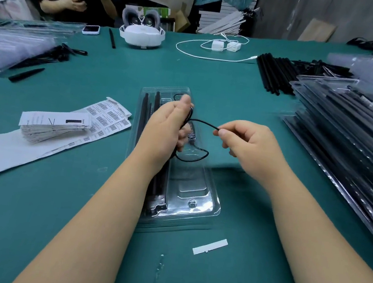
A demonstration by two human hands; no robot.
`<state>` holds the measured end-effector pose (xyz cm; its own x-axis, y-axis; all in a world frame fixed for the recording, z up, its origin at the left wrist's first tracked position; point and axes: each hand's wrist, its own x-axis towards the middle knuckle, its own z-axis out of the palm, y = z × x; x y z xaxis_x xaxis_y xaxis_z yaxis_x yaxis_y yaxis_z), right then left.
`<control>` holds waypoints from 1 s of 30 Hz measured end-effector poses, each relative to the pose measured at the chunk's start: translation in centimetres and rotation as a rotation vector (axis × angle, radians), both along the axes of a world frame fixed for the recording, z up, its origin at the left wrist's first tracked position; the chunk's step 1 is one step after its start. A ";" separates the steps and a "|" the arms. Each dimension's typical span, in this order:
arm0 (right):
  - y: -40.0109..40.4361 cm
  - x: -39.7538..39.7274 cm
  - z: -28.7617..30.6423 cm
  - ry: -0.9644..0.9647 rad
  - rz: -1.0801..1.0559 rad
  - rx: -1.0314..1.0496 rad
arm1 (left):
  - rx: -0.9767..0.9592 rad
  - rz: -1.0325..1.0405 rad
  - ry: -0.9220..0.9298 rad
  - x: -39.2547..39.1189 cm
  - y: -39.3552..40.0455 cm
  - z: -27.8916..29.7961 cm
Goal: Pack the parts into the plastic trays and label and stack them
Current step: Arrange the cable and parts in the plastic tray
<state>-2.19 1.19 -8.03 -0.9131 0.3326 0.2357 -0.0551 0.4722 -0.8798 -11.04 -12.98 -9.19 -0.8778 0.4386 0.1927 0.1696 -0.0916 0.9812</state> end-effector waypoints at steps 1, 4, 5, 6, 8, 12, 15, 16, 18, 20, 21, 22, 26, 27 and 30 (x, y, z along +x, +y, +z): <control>-0.1 0.1 0.2 0.022 0.013 -0.025 | -0.036 -0.026 0.045 0.1 0.0 -0.1; -0.9 0.4 0.6 0.138 0.029 -0.108 | -0.176 -0.024 0.230 0.6 0.2 -0.5; -1.2 0.4 0.6 0.177 0.030 -0.112 | -0.167 -0.013 0.232 0.7 0.2 -0.4; -1.6 0.4 0.5 0.206 0.029 -0.098 | -0.130 -0.004 0.207 0.7 0.3 -0.2; -2.2 0.4 0.2 0.211 0.038 -0.031 | -0.033 0.041 0.156 0.7 0.1 0.2; -2.3 0.5 -0.3 0.080 0.143 0.219 | 0.129 0.203 0.172 0.8 0.1 0.5; -1.4 0.4 0.1 0.022 0.143 0.065 | 0.264 0.265 0.072 0.8 -0.1 0.9; -1.1 0.4 0.3 0.027 0.129 -0.014 | 0.325 0.252 0.009 0.7 -0.1 1.0; -0.7 0.3 0.4 0.054 0.104 -0.060 | 0.417 0.200 -0.122 0.5 0.1 1.0; -0.9 0.3 0.2 0.080 0.119 0.034 | 0.429 0.137 -0.201 0.5 0.4 0.8; -1.2 0.4 0.1 0.098 0.129 0.093 | 0.440 0.104 -0.228 0.6 0.5 0.8; -1.6 0.3 0.0 0.122 0.128 0.161 | 0.459 0.077 -0.254 0.6 0.6 0.8; -3.2 0.0 -0.8 0.203 0.043 0.350 | 0.513 -0.074 -0.313 0.6 0.2 0.9; -3.4 0.0 -0.9 0.210 0.011 0.351 | 0.494 -0.102 -0.299 0.6 0.1 0.9; -3.7 -0.2 -1.3 0.213 -0.063 0.360 | 0.419 -0.116 -0.285 0.5 0.1 0.5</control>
